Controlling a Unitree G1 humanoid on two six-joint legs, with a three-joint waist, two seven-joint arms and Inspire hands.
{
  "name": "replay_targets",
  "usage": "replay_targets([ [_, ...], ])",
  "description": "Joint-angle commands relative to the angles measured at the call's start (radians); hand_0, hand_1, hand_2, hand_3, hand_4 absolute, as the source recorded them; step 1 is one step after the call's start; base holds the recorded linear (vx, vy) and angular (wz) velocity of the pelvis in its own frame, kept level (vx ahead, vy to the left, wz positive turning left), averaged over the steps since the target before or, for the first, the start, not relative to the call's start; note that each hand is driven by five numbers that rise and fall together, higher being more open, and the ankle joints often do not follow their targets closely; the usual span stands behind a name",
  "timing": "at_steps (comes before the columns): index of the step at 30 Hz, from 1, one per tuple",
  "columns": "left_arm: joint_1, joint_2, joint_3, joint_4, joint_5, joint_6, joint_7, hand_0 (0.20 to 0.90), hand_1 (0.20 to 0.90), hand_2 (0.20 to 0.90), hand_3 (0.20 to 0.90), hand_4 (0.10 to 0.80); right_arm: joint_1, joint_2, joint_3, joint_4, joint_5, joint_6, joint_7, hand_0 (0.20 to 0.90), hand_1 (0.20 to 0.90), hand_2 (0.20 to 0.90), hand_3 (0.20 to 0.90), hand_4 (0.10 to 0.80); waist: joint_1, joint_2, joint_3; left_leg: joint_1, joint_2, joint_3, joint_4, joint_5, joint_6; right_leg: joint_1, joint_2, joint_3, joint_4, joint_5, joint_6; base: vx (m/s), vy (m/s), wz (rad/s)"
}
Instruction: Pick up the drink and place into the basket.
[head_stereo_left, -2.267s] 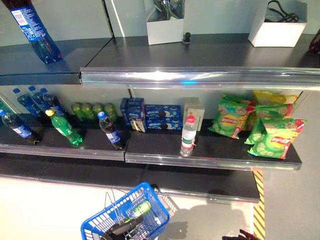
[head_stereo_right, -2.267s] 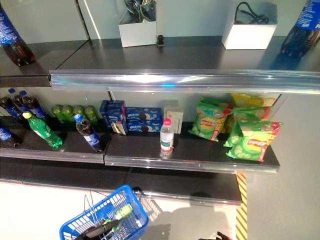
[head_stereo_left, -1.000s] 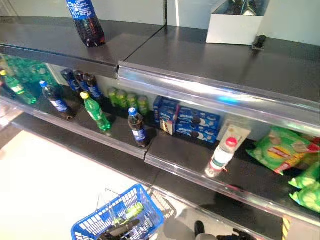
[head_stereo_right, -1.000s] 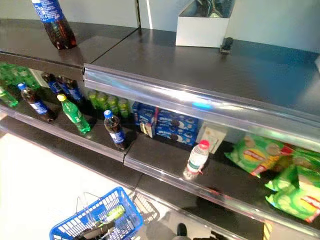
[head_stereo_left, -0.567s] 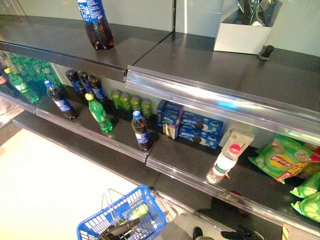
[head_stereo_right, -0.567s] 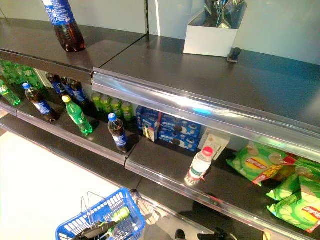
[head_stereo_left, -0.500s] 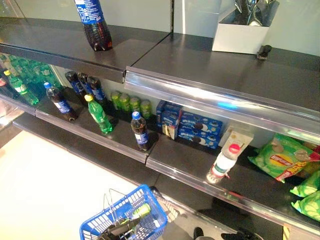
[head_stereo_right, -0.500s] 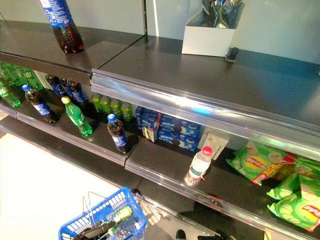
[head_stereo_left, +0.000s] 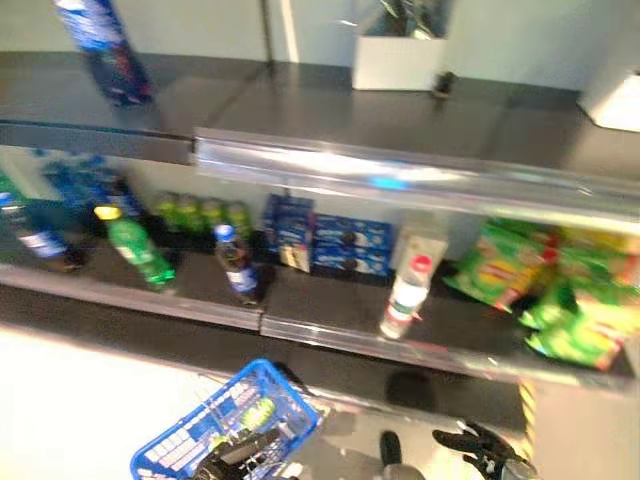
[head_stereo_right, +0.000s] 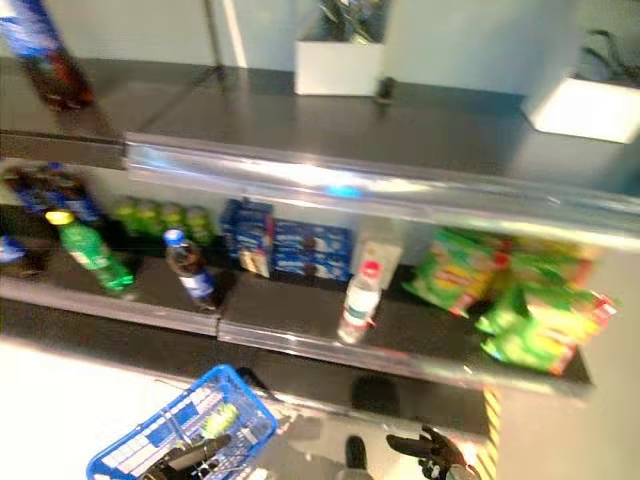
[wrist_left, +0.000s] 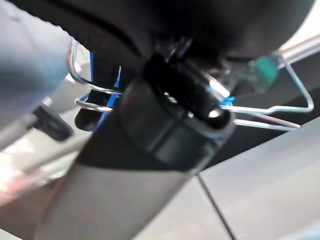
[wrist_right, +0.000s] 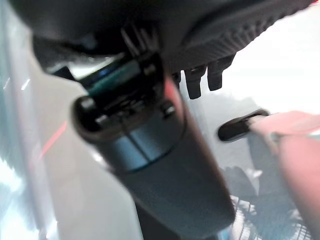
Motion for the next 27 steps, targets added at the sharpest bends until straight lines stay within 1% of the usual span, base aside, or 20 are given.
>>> replay_targets([
  [1, -0.028, 0.055, 0.037, -0.052, 0.016, -0.067, -0.092, 0.300, 0.300, 0.300, 0.200, 0.100, 0.005, -0.055, -0.026, 0.042, -0.016, -0.015, -0.006, 0.900, 0.900, 0.900, 0.900, 0.800, 0.009, 0.036, 0.015, -0.005, 0.025, -0.044, 0.035, -0.049, 0.004, 0.031, -0.020, 0.033, 0.122, 0.052, 0.030, -0.308, -0.063, -0.55],
  [3, -0.026, 0.066, 0.044, -0.044, -0.001, -0.066, -0.094, 0.300, 0.300, 0.300, 0.200, 0.100, 0.005, -0.053, -0.029, 0.054, -0.038, -0.018, -0.009, 0.900, 0.900, 0.900, 0.900, 0.800, 0.008, 0.048, 0.004, -0.007, 0.032, -0.024, 0.004, -0.023, 0.021, 0.034, -0.006, 0.031, 0.208, 0.035, 0.020, -0.266, -0.082, -0.41],
  [4, -0.027, 0.070, 0.048, -0.043, -0.014, -0.064, -0.091, 0.300, 0.300, 0.300, 0.200, 0.100, 0.006, -0.050, -0.020, 0.052, -0.045, -0.018, -0.008, 0.900, 0.900, 0.900, 0.900, 0.800, 0.019, 0.046, -0.004, -0.006, 0.034, -0.019, -0.004, -0.017, 0.018, 0.052, -0.018, 0.001, 0.172, 0.033, 0.016, -0.156, -0.117, -0.32],
  [6, -0.030, 0.070, 0.045, -0.050, -0.019, -0.058, -0.086, 0.300, 0.300, 0.300, 0.200, 0.100, -0.002, -0.045, 0.000, 0.048, -0.039, -0.010, -0.012, 0.900, 0.900, 0.900, 0.900, 0.800, 0.030, 0.035, -0.014, -0.015, 0.031, -0.007, -0.007, -0.014, 0.015, 0.103, -0.017, -0.017, 0.096, 0.029, 0.023, -0.095, -0.191, -0.50],
  [7, -0.036, 0.070, 0.038, -0.063, -0.020, -0.048, -0.081, 0.300, 0.300, 0.300, 0.200, 0.100, -0.005, -0.036, 0.015, 0.039, -0.026, -0.004, -0.017, 0.900, 0.900, 0.900, 0.900, 0.800, 0.035, 0.031, -0.020, -0.023, 0.036, -0.002, -0.003, -0.011, 0.008, 0.122, -0.012, -0.017, 0.062, 0.026, 0.024, -0.096, -0.229, -0.50],
  [9, -0.048, 0.063, 0.030, -0.078, -0.016, -0.039, -0.065, 0.300, 0.300, 0.300, 0.200, 0.100, -0.011, -0.027, 0.022, 0.022, -0.010, 0.007, -0.027, 0.900, 0.900, 0.900, 0.900, 0.800, 0.034, 0.035, -0.019, -0.022, 0.052, 0.002, -0.013, 0.000, -0.006, 0.127, -0.005, -0.019, 0.051, 0.018, 0.027, -0.089, -0.154, -0.35],
  [10, -0.056, 0.058, 0.024, -0.083, -0.018, -0.035, -0.058, 0.300, 0.300, 0.300, 0.200, 0.100, -0.014, -0.024, 0.023, 0.016, -0.002, 0.005, -0.026, 0.900, 0.900, 0.900, 0.900, 0.800, 0.029, 0.040, -0.017, -0.011, 0.065, 0.008, -0.035, 0.012, -0.020, 0.138, 0.001, -0.024, 0.040, 0.012, 0.027, -0.064, -0.086, -0.23],
  [11, -0.056, 0.052, 0.023, -0.083, -0.014, -0.039, -0.057, 0.300, 0.300, 0.300, 0.200, 0.100, -0.011, -0.023, 0.021, 0.016, -0.005, 0.004, -0.025, 0.900, 0.900, 0.900, 0.900, 0.800, 0.026, 0.043, -0.018, 0.000, 0.072, 0.015, -0.053, 0.019, -0.026, 0.151, 0.004, -0.029, 0.029, 0.007, 0.025, -0.050, -0.069, -0.10],
  [13, -0.049, 0.036, 0.015, -0.086, -0.020, -0.045, -0.053, 0.300, 0.300, 0.300, 0.200, 0.100, -0.006, -0.023, 0.017, 0.017, -0.020, 0.006, -0.027, 0.900, 0.900, 0.900, 0.900, 0.800, 0.024, 0.050, -0.025, 0.023, 0.079, 0.021, -0.092, 0.035, -0.037, 0.177, 0.008, -0.039, 0.006, -0.002, 0.019, -0.013, 0.000, 0.17],
  [14, -0.042, 0.025, 0.009, -0.088, -0.017, -0.052, -0.054, 0.300, 0.300, 0.300, 0.200, 0.100, -0.001, -0.027, 0.016, 0.021, -0.019, 0.004, -0.027, 0.900, 0.900, 0.900, 0.900, 0.800, 0.026, 0.057, -0.031, 0.039, 0.085, 0.024, -0.120, 0.048, -0.047, 0.196, 0.008, -0.051, -0.009, -0.007, 0.016, -0.012, 0.014, 0.23],
  [17, -0.035, 0.016, 0.002, -0.086, -0.012, -0.056, -0.049, 0.300, 0.300, 0.300, 0.200, 0.100, 0.005, -0.029, 0.012, 0.026, -0.007, -0.003, -0.021, 0.900, 0.900, 0.900, 0.900, 0.800, 0.029, 0.068, -0.042, 0.059, 0.093, 0.025, -0.157, 0.068, -0.061, 0.218, 0.006, -0.079, -0.020, -0.012, 0.014, 0.010, 0.008, 0.23],
  [21, -0.028, 0.017, 0.004, -0.075, -0.005, -0.057, -0.050, 0.300, 0.300, 0.300, 0.200, 0.100, 0.006, -0.026, 0.017, 0.020, -0.005, -0.007, -0.020, 0.900, 0.900, 0.900, 0.900, 0.800, 0.024, 0.080, -0.051, 0.077, 0.098, 0.030, -0.190, 0.084, -0.069, 0.231, 0.003, -0.096, -0.018, -0.022, 0.014, 0.020, 0.022, 0.18],
  [27, -0.025, 0.014, 0.000, -0.067, -0.015, -0.053, -0.048, 0.300, 0.300, 0.300, 0.200, 0.100, 0.001, -0.029, 0.023, 0.023, -0.014, 0.002, -0.022, 0.900, 0.900, 0.900, 0.900, 0.800, 0.019, 0.091, -0.056, 0.084, 0.099, 0.035, -0.194, 0.083, -0.070, 0.234, -0.005, -0.103, -0.016, -0.029, 0.015, 0.024, 0.037, 0.03],
])
